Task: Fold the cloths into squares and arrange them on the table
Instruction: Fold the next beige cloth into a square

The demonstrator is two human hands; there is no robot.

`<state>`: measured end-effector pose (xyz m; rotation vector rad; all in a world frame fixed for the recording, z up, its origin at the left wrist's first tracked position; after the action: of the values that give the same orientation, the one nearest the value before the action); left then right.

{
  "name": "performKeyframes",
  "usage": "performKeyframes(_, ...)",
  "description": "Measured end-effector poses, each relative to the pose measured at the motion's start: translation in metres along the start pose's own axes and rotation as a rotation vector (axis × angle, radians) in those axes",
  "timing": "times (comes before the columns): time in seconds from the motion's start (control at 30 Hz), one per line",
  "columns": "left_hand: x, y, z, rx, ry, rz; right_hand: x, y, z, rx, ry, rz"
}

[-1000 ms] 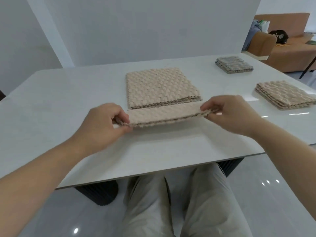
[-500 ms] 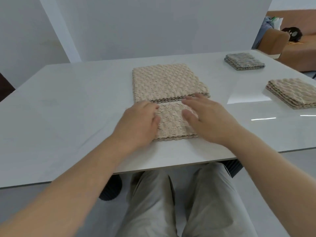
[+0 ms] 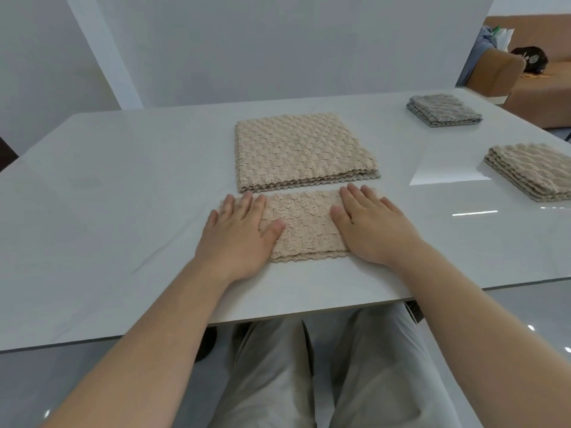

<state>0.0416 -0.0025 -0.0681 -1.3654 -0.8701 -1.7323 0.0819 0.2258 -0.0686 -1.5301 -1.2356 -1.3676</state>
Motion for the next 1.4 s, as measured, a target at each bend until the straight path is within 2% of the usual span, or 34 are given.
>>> performKeyframes(0.17,0.001,0.002,0.000,0.073,-0.069,-0.035,0.007,0.000,0.026,-0.159,0.005,-0.043)
performKeyframes(0.23,0.006,0.001,0.010,0.074,-0.108,0.007,0.020,0.002,0.029,-0.236,0.018,0.027)
performKeyframes(0.33,0.014,-0.002,0.041,-0.110,-0.037,0.093,0.042,0.008,0.027,-0.334,0.083,0.185)
performKeyframes(0.4,0.014,-0.003,0.062,-0.227,0.037,0.058,0.047,0.008,0.026,-0.390,0.071,0.193)
performKeyframes(0.5,0.006,-0.010,0.075,-0.237,-0.015,-0.017,0.044,0.003,0.023,-0.422,0.054,0.150)
performKeyframes(0.63,-0.008,-0.018,0.075,-0.189,-0.067,-0.079,0.039,-0.003,0.017,-0.400,-0.007,0.090)
performKeyframes(0.87,-0.013,-0.015,0.076,-0.208,-0.104,-0.075,0.066,0.007,0.010,-0.319,-0.323,0.248)
performKeyframes(1.07,-0.018,-0.014,0.091,-0.207,-0.062,-0.099,0.101,0.021,-0.012,-0.132,-0.533,0.368)
performKeyframes(1.27,-0.024,-0.012,0.111,-0.207,-0.013,-0.082,0.116,0.034,-0.035,0.007,-0.547,0.394)
performKeyframes(1.4,-0.013,-0.016,0.103,-0.256,0.125,-0.183,0.112,0.033,-0.035,-0.018,-0.533,0.373)
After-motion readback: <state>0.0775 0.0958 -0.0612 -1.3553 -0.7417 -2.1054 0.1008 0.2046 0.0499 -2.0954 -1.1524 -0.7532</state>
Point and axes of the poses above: each hand's wrist, its own y-axis away from the middle knuckle, its own x-axis out of the back of the hand, z = x × y, the point moved 5 cm from there along -y, towards the middle knuckle, and after that the axes turned 8 degrees about -x, right-handed, at the moved point
